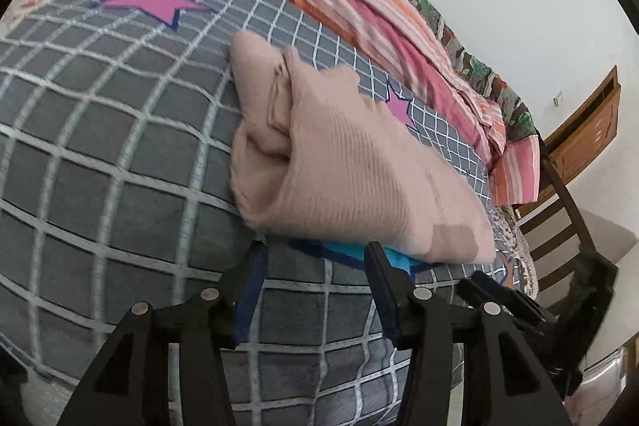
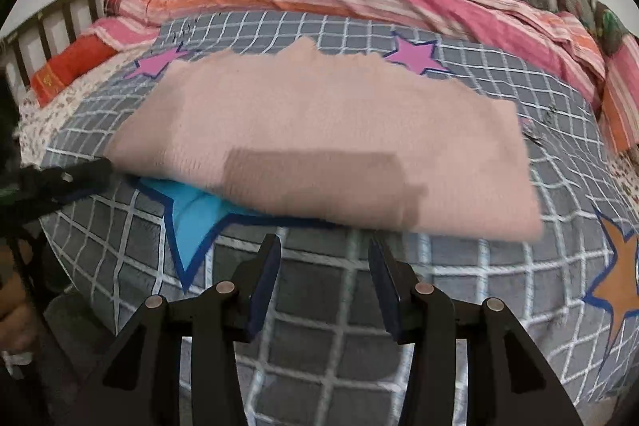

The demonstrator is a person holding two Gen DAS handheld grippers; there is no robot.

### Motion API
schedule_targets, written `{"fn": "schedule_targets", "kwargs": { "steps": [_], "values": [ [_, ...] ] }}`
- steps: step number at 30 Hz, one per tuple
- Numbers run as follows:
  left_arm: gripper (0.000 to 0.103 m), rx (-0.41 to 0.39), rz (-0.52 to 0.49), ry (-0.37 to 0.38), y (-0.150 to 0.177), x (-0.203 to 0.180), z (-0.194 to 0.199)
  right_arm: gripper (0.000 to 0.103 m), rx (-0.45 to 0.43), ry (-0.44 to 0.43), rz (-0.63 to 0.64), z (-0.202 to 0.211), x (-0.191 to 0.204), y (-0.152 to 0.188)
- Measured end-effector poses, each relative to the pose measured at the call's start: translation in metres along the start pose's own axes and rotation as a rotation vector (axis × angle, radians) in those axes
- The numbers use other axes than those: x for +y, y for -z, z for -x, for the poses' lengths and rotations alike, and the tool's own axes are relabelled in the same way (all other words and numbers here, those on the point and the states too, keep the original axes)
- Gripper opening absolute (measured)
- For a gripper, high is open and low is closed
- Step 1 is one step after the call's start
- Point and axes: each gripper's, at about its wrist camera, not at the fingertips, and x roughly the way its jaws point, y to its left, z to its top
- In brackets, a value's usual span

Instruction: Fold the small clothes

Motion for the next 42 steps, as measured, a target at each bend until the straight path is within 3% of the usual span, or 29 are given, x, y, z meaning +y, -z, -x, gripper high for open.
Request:
{"fn": "schedule_targets", "kwargs": {
  "steps": [10,17,22,28,35,42],
  "values": [
    [0.049,-0.072,0.106,0.075,-0.023,0.001,-0.035,0.046,-0.055,-0.002,-0.195,0.035,-0.091,0.009],
    [0.046,-0.194,0.160,-0.014,-0.057,-0.002,-0.044,0.046,-0.072,0.006,-0.263,0.045,-0.132,0.015],
    [0.027,-0.248,0.188,-0.105,-0.072,-0.005,-0.047,0.046,-0.066,0.034,-0.281,0.044,-0.155,0.024],
    [0.020,-0.267,0.080,-0.188,-0.082,-0.039,-0.037,0.046,-0.047,0.041,-0.336,0.039,-0.182,0.034],
    [0.019,-0.291,-0.111,-0.274,-0.098,-0.116,-0.027,0.046,-0.080,0.033,-0.350,0.049,-0.191,0.033],
    [0.019,-0.279,-0.297,-0.319,-0.092,-0.207,-0.046,0.046,-0.103,0.079,-0.358,0.064,-0.205,0.036]
  ]
}}
